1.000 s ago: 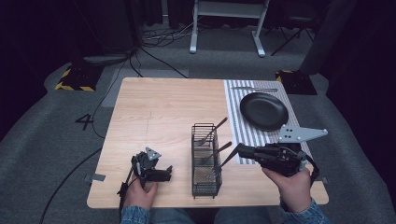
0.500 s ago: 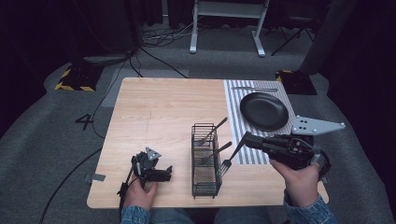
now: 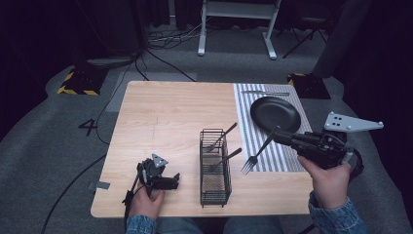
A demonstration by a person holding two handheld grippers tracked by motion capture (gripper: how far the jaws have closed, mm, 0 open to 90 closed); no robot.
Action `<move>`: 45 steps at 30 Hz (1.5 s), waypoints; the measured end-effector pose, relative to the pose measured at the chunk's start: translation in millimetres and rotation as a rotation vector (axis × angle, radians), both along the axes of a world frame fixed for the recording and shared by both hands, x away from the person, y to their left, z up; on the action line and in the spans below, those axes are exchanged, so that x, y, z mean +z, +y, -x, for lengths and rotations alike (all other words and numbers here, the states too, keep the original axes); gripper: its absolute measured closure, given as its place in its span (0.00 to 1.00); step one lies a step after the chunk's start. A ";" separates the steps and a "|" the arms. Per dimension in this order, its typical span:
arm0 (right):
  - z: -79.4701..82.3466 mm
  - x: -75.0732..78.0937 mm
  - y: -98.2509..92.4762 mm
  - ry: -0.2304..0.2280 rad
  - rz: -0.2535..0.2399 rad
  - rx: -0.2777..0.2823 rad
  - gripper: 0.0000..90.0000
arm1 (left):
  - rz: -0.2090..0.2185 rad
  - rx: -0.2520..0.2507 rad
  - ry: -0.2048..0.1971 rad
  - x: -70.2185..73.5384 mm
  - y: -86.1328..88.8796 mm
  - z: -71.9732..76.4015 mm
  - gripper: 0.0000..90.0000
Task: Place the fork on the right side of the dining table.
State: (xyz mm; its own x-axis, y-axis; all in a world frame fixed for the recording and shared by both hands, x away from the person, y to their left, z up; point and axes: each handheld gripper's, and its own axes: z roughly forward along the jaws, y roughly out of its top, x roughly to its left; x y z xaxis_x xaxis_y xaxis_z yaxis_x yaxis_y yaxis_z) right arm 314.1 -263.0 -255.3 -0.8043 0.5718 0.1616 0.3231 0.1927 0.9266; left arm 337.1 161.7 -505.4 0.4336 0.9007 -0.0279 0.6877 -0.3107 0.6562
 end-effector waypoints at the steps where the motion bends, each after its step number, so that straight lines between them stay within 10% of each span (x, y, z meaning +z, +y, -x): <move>1: -1.6 -0.2 -2.0 0.001 0.000 -0.008 0.97 | 0.000 0.000 0.000 0.0 0.0 0.0 0.00; 45: -99.9 -69.1 -57.4 0.122 0.043 -0.352 0.97 | 0.000 0.000 0.000 0.0 0.0 0.0 0.00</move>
State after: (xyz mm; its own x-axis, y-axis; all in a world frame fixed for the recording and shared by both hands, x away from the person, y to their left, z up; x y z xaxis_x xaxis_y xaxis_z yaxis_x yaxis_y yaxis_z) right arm 414.0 -320.4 -324.4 -0.5333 0.8184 0.2140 0.4840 0.0878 0.8707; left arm 337.1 161.7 -505.4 0.4334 0.9007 -0.0284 0.6879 -0.3104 0.6561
